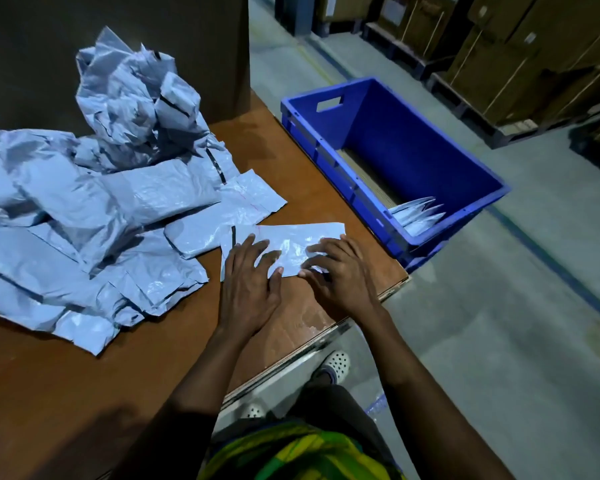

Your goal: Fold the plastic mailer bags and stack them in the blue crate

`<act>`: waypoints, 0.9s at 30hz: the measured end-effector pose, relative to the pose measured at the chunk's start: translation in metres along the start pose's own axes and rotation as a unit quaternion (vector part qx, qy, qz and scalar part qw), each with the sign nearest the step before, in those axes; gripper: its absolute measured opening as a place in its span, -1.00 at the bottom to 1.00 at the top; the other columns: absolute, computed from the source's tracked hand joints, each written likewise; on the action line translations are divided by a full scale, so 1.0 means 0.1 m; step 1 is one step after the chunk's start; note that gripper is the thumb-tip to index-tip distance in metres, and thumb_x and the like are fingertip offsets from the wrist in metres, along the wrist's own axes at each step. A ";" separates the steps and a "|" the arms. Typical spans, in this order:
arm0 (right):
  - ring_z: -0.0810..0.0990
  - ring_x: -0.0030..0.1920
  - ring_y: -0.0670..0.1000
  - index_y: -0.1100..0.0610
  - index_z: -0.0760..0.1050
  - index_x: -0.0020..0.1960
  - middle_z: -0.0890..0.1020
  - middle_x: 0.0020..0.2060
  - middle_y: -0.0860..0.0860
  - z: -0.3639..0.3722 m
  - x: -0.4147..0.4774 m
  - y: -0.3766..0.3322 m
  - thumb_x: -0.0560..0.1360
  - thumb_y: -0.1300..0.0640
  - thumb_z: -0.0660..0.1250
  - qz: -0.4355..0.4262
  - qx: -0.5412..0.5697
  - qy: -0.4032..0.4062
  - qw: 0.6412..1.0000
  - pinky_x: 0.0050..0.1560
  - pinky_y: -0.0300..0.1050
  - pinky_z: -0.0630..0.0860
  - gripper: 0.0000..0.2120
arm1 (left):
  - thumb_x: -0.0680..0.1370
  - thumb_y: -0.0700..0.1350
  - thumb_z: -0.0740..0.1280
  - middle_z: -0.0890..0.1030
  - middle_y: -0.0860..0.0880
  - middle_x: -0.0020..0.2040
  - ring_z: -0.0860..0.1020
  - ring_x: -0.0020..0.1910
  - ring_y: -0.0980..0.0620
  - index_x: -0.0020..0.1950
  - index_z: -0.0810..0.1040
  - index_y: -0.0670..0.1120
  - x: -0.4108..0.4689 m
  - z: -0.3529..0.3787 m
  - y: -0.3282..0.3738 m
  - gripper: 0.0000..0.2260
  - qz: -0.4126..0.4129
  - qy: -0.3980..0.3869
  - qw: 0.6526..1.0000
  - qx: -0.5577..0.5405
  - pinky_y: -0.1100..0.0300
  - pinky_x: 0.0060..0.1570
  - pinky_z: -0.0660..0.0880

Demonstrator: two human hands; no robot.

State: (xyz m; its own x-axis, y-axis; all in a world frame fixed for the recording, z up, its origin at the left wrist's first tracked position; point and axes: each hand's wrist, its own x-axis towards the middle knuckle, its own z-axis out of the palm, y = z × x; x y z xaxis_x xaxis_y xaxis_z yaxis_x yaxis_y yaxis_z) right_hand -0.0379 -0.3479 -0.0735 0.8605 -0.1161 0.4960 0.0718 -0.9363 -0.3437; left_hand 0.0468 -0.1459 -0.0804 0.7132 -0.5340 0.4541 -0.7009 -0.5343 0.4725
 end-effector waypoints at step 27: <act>0.62 -0.05 0.16 0.11 0.71 0.05 0.71 -0.06 0.00 -1.47 1.72 1.42 0.60 0.13 0.44 -0.041 0.011 0.108 0.993 -0.04 0.15 0.48 -0.91 | 0.56 0.04 0.42 0.67 -0.03 -0.16 0.57 -0.03 -0.13 -0.08 0.74 -0.07 2.20 -0.42 0.81 -0.80 0.080 0.077 0.993 0.036 -0.03 -0.06 0.41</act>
State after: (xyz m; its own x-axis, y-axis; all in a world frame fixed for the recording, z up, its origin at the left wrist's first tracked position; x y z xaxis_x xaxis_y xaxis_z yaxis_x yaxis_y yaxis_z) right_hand 0.0465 -0.5497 0.0805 0.7231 -0.1107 0.6818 0.1495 -0.9386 -0.3109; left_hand 0.1477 -0.2792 0.0892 0.5824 -0.5111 0.6321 -0.7997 -0.4997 0.3327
